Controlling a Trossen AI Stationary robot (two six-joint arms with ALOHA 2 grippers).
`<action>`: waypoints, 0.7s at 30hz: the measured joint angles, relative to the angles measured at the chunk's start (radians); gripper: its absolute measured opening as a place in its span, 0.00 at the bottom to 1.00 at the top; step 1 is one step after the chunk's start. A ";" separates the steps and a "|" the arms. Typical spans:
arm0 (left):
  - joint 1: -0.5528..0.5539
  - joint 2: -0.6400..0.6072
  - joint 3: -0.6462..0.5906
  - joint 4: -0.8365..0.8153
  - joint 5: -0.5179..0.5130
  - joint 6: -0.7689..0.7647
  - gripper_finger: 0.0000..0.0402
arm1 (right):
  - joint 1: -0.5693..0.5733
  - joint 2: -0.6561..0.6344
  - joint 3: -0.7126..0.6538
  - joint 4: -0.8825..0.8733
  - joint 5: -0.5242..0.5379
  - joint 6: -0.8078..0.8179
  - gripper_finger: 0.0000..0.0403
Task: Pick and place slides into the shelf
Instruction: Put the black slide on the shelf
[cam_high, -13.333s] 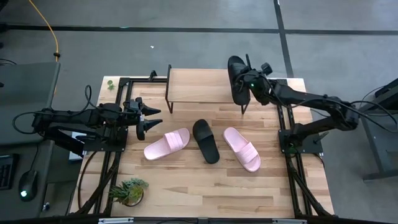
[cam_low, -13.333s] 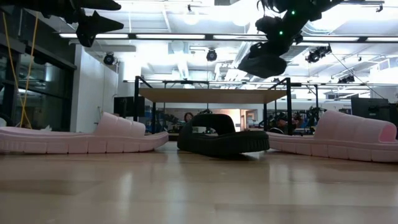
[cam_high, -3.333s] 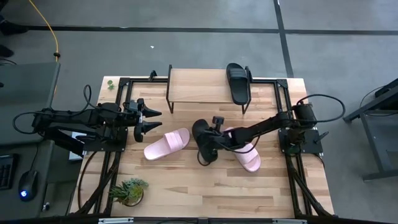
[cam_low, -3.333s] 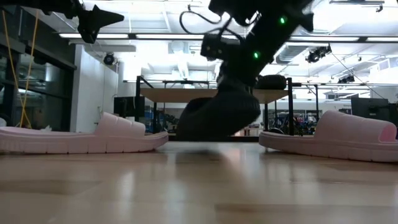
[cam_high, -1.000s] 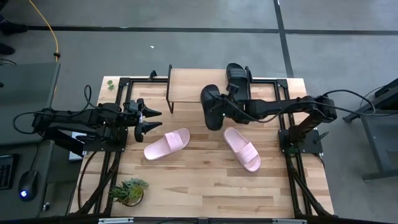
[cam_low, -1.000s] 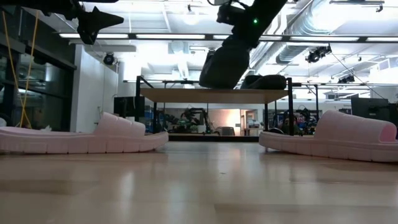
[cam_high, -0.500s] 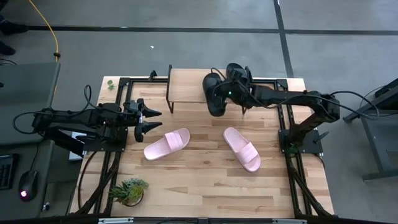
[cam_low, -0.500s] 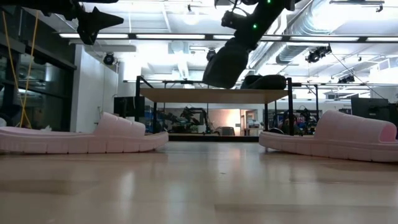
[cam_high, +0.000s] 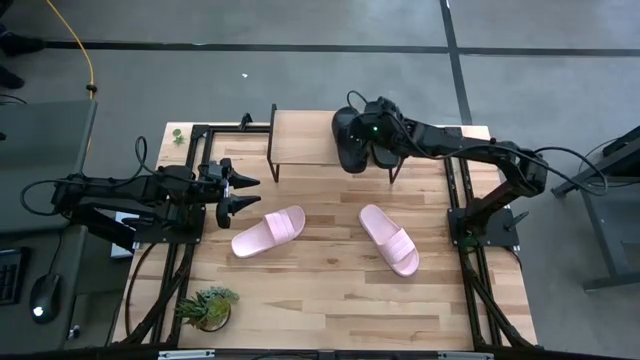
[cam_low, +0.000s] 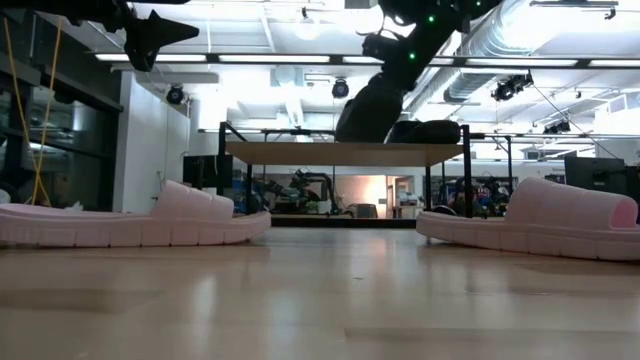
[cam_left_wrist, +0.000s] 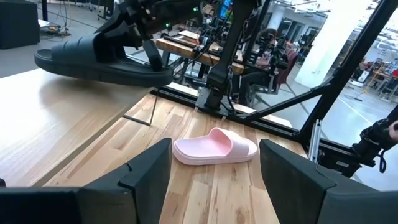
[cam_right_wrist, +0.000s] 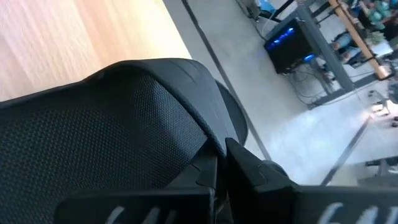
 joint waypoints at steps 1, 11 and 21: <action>0.000 0.000 0.000 0.000 0.000 0.000 0.56 | -0.007 0.000 0.000 0.000 -0.004 0.000 0.00; 0.000 0.000 0.000 0.001 0.000 0.000 0.56 | -0.051 0.000 -0.001 -0.015 -0.007 0.000 0.00; 0.000 0.000 0.000 0.002 0.000 0.000 0.56 | -0.053 0.064 0.003 -0.018 0.009 -0.010 0.00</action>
